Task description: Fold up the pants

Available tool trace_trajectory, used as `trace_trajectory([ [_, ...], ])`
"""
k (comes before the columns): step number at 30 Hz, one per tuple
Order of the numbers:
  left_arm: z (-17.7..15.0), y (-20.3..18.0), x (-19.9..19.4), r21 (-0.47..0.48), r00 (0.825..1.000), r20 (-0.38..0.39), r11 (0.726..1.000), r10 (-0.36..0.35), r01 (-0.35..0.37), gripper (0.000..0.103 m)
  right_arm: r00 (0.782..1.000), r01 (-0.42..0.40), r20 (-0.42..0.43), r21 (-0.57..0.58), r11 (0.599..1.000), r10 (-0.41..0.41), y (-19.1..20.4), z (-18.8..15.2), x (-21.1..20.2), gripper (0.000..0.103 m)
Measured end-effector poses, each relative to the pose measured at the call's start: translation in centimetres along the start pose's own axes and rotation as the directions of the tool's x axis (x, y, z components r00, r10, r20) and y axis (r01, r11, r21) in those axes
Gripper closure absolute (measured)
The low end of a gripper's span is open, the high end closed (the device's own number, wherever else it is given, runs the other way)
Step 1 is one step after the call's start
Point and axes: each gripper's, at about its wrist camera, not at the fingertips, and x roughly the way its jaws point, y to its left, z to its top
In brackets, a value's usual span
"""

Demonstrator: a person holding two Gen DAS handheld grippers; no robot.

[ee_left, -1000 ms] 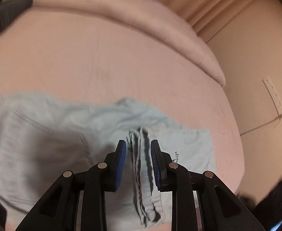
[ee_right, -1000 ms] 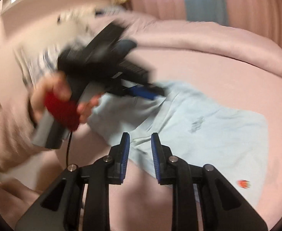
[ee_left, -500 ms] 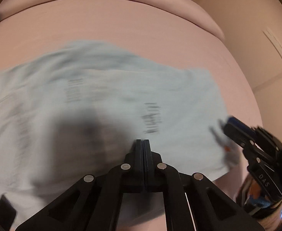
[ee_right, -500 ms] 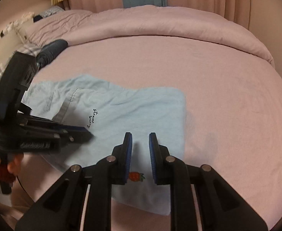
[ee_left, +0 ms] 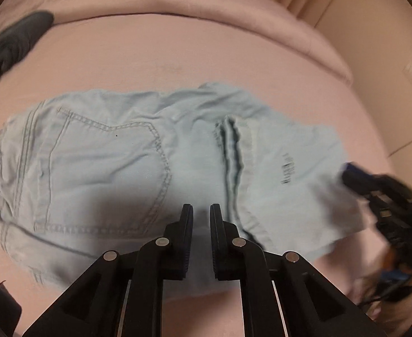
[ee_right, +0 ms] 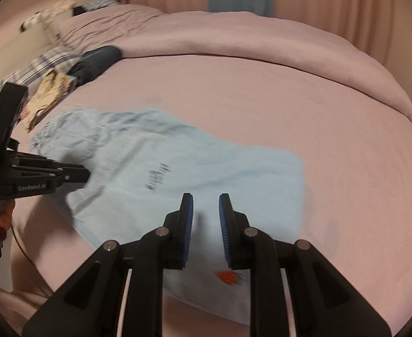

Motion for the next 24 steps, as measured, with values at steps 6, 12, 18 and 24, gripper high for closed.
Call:
trace_trajectory([
  [6, -1.8, -2.2, -2.2, 0.096, 0.981, 0.027, 0.977, -0.191, 0.188, 0.096, 0.980, -0.193, -0.070, -0.106, 0.975, 0.187, 4.6, 4.2, 3.3, 0.086],
  [12, -4.0, -2.5, 2.4, 0.048, 0.985, -0.090, 0.987, -0.147, 0.152, 0.096, 0.935, -0.258, -0.294, -0.176, 0.950, 0.199, 8.2, 6.5, 12.0, 0.087],
  [18, -5.2, -1.2, 1.3, 0.002, 0.963, -0.116, 0.970, -0.242, 0.244, 0.096, 0.906, -0.293, -0.347, -0.101, 0.951, 0.242, 7.8, 7.7, 13.9, 0.092],
  [24, -6.8, 1.7, -2.5, -0.054, 0.957, -0.024, 0.956, -0.289, 0.287, 0.064, 0.931, -0.316, -0.181, 0.030, 0.948, 0.316, 5.0, 6.9, 7.6, 0.084],
])
